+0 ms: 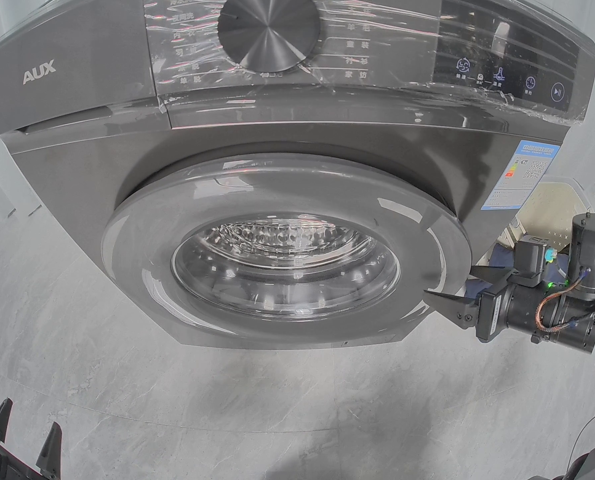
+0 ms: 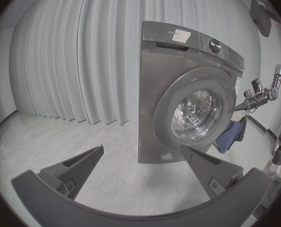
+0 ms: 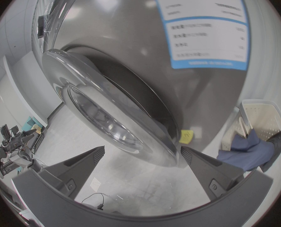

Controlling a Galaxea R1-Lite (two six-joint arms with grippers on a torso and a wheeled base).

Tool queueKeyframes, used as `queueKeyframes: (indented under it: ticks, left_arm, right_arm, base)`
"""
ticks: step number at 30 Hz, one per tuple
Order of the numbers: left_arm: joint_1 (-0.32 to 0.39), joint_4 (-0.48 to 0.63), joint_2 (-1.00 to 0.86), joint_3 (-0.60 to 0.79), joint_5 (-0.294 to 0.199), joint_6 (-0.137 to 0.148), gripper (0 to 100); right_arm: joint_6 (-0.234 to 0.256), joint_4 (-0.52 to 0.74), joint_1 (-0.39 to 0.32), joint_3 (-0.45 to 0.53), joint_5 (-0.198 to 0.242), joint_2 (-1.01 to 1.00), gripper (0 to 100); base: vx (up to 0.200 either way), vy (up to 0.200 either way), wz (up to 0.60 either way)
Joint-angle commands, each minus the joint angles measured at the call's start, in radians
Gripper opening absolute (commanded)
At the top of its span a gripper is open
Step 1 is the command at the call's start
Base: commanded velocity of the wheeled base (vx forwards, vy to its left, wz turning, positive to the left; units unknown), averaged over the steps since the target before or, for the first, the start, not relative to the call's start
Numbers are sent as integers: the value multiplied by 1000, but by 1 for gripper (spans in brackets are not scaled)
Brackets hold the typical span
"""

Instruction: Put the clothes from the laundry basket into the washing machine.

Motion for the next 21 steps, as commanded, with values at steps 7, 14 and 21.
queueKeyframes:
  ticks: [7, 14, 21]
  left_arm:
    - [0, 0, -12, 15, 0, -1, 100]
    - [0, 0, -12, 15, 0, 1, 100]
    - [0, 0, -12, 15, 0, 1, 100]
  right_arm:
    - [-36, -89, 18, 142, 72, 27, 100]
    - [-46, -88, 13, 199, 86, -60, 100]
    - [-46, -89, 23, 172, 82, -28, 100]
  base:
    - [0, 0, 0]
    - [0, 0, 0]
    - [-114, 0, 0]
